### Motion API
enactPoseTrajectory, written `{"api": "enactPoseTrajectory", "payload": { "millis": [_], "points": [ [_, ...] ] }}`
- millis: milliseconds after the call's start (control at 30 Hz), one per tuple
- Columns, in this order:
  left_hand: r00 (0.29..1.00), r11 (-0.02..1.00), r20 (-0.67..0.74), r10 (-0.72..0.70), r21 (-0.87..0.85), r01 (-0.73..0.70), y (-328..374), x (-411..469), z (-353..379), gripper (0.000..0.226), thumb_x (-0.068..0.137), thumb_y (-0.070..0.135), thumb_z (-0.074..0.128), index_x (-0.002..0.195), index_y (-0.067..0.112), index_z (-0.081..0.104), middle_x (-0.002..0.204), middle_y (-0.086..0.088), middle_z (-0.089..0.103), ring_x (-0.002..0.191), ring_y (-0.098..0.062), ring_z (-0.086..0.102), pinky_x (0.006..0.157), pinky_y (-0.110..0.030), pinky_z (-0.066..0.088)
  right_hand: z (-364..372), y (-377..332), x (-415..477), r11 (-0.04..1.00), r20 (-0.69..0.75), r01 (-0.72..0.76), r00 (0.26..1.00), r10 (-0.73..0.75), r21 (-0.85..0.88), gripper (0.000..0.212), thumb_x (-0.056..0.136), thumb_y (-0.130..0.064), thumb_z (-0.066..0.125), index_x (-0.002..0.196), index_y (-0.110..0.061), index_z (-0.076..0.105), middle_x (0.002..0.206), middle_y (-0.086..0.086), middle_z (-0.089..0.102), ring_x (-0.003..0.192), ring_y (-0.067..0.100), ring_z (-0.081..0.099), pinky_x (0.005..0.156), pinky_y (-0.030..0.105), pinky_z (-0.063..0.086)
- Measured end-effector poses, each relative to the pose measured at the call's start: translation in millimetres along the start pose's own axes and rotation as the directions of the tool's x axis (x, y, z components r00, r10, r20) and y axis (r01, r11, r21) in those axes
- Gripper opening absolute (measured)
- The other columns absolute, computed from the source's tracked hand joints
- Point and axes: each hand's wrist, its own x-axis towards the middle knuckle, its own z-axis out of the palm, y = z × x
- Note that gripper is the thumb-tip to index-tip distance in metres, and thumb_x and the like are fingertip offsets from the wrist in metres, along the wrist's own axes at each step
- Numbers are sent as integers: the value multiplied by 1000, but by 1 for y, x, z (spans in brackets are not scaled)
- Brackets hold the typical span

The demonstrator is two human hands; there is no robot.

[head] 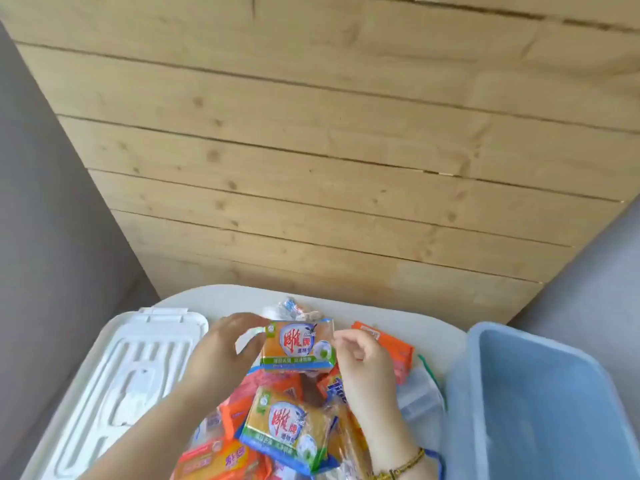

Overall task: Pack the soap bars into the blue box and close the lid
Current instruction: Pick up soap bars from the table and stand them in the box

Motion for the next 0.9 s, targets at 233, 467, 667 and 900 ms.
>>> {"api": "enactPoseTrajectory", "payload": {
  "millis": [233, 467, 667, 900],
  "points": [
    [943, 943, -21, 331, -36, -331, -52, 3, 50, 47, 63, 50, 52, 105, 58, 33, 122, 35, 32, 114, 12, 30, 92, 3, 20, 21, 78, 5, 992, -107, 126, 987, -123, 14, 33, 87, -11, 54, 76, -42, 49, 81, -24, 56, 78, -8, 54, 65, -2, 40],
    [889, 900, -147, 434, 120, -420, -77, 11, 78, 41, 79, 24, 62, 119, 28, 52, 138, 11, 37, 126, -17, 37, 100, -32, 30, 20, 117, -2, 946, -167, 317, 938, -303, 66, 35, 85, -8, 56, 74, -41, 50, 82, -25, 56, 80, -5, 55, 68, 0, 42],
    [933, 927, -93, 348, 182, -328, -62, -3, 76, 44, 85, 24, 54, 128, 21, 45, 149, -1, 28, 128, -26, 37, 104, -37, 31, 1, 121, -34, 953, -117, 303, 946, -303, -21, 18, 86, -5, 53, 94, -20, 60, 81, -19, 52, 88, 11, 53, 84, 20, 42],
    [959, 959, -103, 263, 135, -248, -45, -34, 73, 48, 86, 27, 52, 132, 20, 39, 152, -5, 20, 135, -24, 28, 106, -36, 29, -16, 131, -70, 937, -72, 279, 951, -300, -211, 28, 87, -10, 52, 114, -14, 57, 115, 3, 62, 95, 8, 50, 92, 22, 39]
  ]
}}
